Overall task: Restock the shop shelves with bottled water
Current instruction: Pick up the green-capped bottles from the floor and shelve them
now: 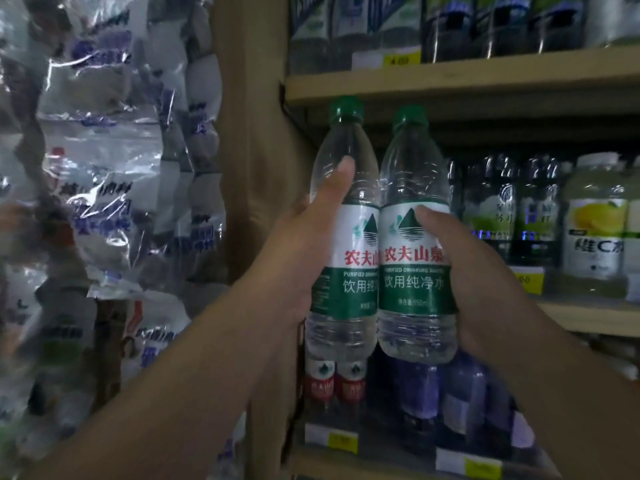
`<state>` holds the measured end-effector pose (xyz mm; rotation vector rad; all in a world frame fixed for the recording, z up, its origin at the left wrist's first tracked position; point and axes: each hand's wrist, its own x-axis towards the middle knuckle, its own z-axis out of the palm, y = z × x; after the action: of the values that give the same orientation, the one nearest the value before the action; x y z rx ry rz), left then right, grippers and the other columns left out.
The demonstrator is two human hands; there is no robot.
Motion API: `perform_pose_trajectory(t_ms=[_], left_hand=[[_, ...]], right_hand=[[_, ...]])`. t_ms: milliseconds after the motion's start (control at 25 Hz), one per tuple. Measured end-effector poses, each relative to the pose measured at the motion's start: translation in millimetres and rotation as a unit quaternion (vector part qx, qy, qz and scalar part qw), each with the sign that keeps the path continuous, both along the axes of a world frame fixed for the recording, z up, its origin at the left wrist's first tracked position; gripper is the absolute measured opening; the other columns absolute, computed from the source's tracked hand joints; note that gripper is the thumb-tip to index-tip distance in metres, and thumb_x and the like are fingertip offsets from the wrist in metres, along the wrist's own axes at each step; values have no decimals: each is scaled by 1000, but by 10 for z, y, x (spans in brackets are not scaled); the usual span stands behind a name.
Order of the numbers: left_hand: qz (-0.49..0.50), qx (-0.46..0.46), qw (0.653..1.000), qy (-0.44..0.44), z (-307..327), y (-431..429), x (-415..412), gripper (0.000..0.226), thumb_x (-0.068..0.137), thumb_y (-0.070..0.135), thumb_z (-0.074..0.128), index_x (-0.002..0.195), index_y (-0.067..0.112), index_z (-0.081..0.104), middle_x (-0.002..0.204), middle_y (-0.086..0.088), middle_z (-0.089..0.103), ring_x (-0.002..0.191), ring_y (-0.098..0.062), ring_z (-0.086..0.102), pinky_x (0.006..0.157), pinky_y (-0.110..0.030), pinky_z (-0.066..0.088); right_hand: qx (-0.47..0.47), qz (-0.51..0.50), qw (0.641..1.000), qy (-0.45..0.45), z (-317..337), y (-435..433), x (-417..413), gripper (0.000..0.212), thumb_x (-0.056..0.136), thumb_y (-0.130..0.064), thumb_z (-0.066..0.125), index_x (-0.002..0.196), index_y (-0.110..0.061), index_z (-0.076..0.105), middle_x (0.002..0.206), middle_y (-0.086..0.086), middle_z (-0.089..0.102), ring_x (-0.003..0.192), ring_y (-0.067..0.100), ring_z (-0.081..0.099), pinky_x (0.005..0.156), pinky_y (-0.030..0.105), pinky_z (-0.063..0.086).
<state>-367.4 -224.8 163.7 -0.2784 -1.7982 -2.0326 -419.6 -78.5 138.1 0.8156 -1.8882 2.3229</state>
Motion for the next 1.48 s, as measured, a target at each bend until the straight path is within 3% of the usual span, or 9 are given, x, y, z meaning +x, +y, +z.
perform_pose_trajectory(t_ms=[160, 320, 520, 720, 920, 1120, 1280, 1440, 1480], left_hand=[[-53, 4, 998, 30, 225, -75, -256, 54, 72, 43, 70, 115, 10, 66, 97, -12, 76, 83, -29, 74, 68, -40, 61], [-64, 27, 997, 34, 362, -146, -522, 55, 75, 43, 74, 121, 15, 64, 107, -14, 73, 96, -33, 72, 86, -49, 57], [-59, 28, 997, 30, 396, -218, -802, 67, 71, 52, 77, 125, 16, 62, 119, -17, 69, 108, -38, 66, 99, -59, 47], [-12, 43, 999, 30, 367, -274, -955, 80, 58, 54, 85, 124, 15, 63, 116, -19, 69, 104, -39, 68, 95, -58, 50], [35, 31, 997, 59, 311, -357, -979, 50, 75, 46, 71, 113, 13, 68, 98, -16, 74, 78, -30, 73, 65, -38, 58], [76, 21, 996, 50, 306, -416, -992, 45, 81, 47, 69, 110, 12, 69, 97, -16, 75, 77, -29, 73, 67, -39, 59], [100, 19, 993, 53, 259, -467, -1058, 39, 82, 47, 69, 103, 14, 70, 89, -12, 75, 73, -26, 73, 67, -37, 57], [107, 12, 992, 58, 220, -521, -1149, 35, 82, 48, 70, 96, 16, 68, 82, -9, 75, 69, -24, 72, 67, -36, 55], [108, 11, 992, 61, 218, -526, -1163, 34, 82, 47, 69, 94, 16, 68, 80, -8, 75, 67, -23, 72, 65, -35, 56]], right_hand=[[-10, -10, 999, 40, 218, -79, -237, 24, 80, -36, 68, 100, -23, 65, 79, 2, 75, 67, 20, 73, 58, 33, 56], [-11, -19, 997, 79, 399, -108, -464, 13, 86, -29, 66, 98, -25, 63, 74, -1, 74, 62, 15, 72, 49, 28, 54], [27, -52, 982, 182, 512, -199, -797, 27, 83, -27, 71, 108, -29, 59, 93, -5, 73, 79, 8, 72, 69, 30, 59], [58, -56, 969, 235, 541, -250, -1155, 42, 80, -24, 77, 111, -31, 49, 92, -17, 66, 77, -8, 65, 61, 12, 50], [63, -39, 974, 215, 473, -363, -1571, 60, 76, -17, 81, 124, -24, 45, 104, -11, 64, 94, 3, 63, 77, 24, 52], [84, -53, 979, 181, 328, -536, -1784, 67, 69, -27, 86, 124, -21, 46, 108, -6, 64, 96, 10, 64, 80, 32, 55], [91, -16, 989, 115, 301, -587, -1947, 95, 45, -47, 91, 126, -17, 52, 115, 5, 68, 101, 22, 67, 87, 44, 56], [126, 8, 987, 98, 317, -525, -1945, 44, 73, -15, 83, 109, -22, 60, 109, 4, 69, 99, 20, 66, 89, 38, 55], [145, 12, 984, 102, 325, -509, -1945, 41, 74, -13, 82, 107, -24, 60, 108, 3, 70, 98, 18, 66, 87, 36, 55]])
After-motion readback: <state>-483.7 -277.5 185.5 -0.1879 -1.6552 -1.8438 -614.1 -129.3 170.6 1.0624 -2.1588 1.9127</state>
